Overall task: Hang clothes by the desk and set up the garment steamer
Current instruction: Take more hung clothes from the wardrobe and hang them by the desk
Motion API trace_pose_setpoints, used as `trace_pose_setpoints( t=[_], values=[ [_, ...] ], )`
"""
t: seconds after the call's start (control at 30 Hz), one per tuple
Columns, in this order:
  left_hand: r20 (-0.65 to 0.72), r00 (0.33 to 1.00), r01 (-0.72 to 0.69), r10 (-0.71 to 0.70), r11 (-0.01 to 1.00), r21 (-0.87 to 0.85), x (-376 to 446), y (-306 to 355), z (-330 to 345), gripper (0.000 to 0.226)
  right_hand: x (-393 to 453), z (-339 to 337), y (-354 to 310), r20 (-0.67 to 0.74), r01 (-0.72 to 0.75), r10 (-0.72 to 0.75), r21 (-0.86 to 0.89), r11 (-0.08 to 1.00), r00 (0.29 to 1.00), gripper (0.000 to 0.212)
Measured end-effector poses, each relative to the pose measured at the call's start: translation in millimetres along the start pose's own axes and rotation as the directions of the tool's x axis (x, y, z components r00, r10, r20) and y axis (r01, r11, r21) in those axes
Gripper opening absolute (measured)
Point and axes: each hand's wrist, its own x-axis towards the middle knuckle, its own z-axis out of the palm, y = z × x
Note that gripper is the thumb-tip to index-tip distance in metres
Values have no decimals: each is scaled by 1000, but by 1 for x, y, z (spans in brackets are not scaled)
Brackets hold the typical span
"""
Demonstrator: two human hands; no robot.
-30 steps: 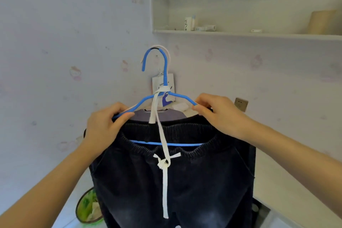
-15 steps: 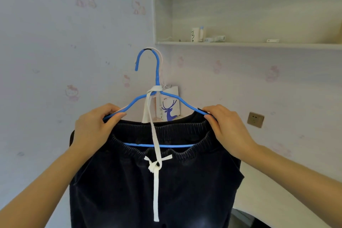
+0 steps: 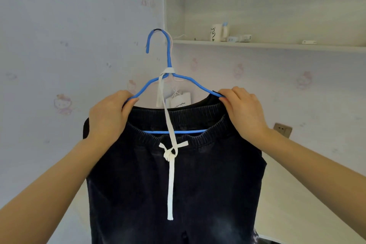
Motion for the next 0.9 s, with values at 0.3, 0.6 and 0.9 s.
trace_pose_setpoints(
  t=[0.3,0.6,0.9],
  values=[
    [39,999,-33,31,998,57,63,-27,58,31,61,57,26,29,-28,27,29,999,999,24],
    [93,996,7,-10,999,34,123,-60,158,34,113,157,77,78,-46,43,41,998,996,25],
    [332,939,78,-94,995,61,109,-106,314,35,80,318,137,282,-145,113,96,985,953,25]
  ],
)
